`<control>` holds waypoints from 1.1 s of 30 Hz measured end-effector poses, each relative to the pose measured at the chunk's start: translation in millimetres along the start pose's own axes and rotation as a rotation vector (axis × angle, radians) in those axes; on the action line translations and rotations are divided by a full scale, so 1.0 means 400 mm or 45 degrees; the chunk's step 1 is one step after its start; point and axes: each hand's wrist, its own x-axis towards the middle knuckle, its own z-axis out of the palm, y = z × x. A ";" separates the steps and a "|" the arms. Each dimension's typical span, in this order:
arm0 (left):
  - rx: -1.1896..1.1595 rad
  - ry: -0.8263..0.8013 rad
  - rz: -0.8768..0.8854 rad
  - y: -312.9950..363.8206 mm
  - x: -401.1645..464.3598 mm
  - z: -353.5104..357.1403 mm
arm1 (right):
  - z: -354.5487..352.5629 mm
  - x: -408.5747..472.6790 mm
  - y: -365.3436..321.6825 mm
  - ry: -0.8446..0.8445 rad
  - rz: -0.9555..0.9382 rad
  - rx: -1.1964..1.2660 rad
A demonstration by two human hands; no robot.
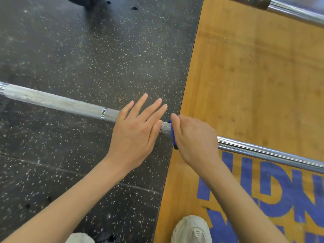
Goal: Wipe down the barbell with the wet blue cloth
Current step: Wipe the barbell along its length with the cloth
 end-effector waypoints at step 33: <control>-0.057 -0.037 -0.006 0.062 -0.320 -0.027 | 0.104 -0.297 -0.085 0.303 0.055 0.104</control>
